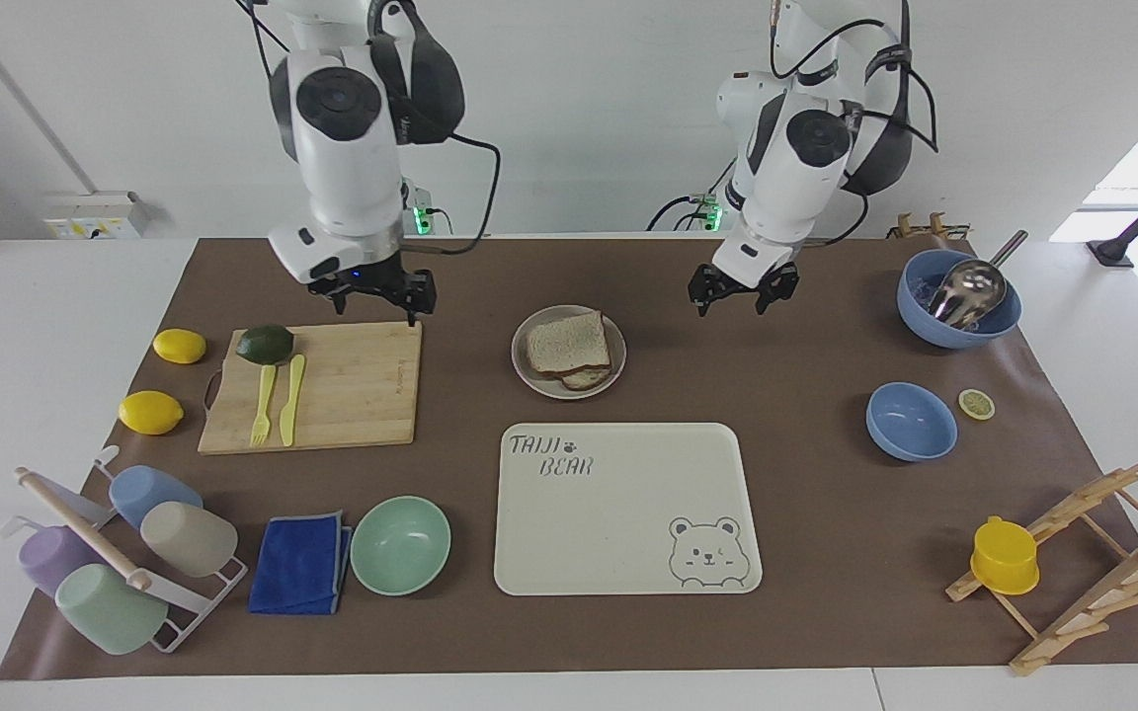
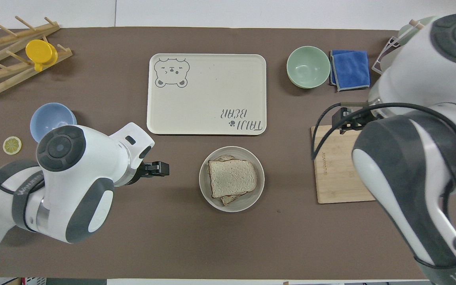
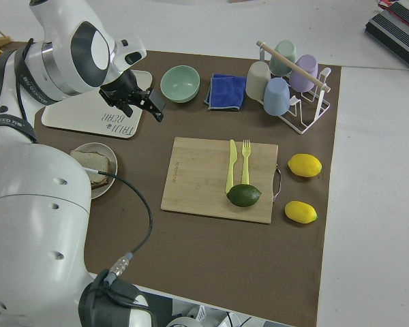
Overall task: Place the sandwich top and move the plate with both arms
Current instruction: 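Retract the right gripper while the left gripper reaches the plate rim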
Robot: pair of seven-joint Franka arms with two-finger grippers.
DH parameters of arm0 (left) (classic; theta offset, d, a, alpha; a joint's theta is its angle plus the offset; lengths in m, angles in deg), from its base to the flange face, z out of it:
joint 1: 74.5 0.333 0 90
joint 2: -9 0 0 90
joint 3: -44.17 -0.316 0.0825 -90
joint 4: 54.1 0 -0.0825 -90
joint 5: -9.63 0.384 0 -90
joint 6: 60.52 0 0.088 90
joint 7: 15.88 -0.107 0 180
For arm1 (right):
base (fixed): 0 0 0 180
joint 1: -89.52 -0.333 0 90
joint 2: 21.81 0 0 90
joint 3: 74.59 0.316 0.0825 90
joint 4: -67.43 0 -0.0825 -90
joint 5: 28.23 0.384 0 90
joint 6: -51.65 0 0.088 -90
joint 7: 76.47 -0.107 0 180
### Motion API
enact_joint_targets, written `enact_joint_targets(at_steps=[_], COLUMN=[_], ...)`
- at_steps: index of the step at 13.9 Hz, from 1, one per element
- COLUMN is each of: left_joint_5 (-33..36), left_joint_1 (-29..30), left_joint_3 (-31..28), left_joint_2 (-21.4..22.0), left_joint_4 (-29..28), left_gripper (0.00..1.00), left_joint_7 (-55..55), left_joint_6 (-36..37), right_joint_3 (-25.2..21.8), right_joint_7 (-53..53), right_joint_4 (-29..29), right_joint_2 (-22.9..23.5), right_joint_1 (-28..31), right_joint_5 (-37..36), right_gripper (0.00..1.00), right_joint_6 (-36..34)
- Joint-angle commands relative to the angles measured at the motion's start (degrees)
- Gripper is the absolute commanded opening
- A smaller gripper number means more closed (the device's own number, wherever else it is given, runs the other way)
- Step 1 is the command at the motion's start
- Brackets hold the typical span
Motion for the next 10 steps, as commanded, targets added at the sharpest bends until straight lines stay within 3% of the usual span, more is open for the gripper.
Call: enact_joint_targets(at_steps=[1,4,6,10], left_joint_5=[-2.28,-6.91,-7.55,-9.66], left_joint_1=[-4.96,-7.78,-10.06,-12.00], left_joint_3=[-0.95,-0.95,-0.95,-0.95], left_joint_2=[-1.06,-5.10,-6.69,-9.41], left_joint_4=[-6.25,-6.34,-6.34,-6.34], left_gripper=[0.95,0.94,0.91,0.84], left_joint_7=[3.28,4.08,3.91,3.82], left_joint_6=[-9.68,-16.02,-17.62,-20.52], right_joint_3=[-4.13,-5.46,-7.48,-8.90], right_joint_7=[6.99,8.84,16.64,17.65], right_joint_4=[0.26,0.70,0.62,-0.26], right_joint_2=[-2.31,-2.31,-2.48,-3.71], right_joint_1=[1.15,1.76,1.50,1.24], right_joint_5=[1.94,2.03,3.78,3.88], right_gripper=[1.00,1.00,1.00,1.00], right_joint_6=[-2.85,-3.74,-4.27,-4.97])
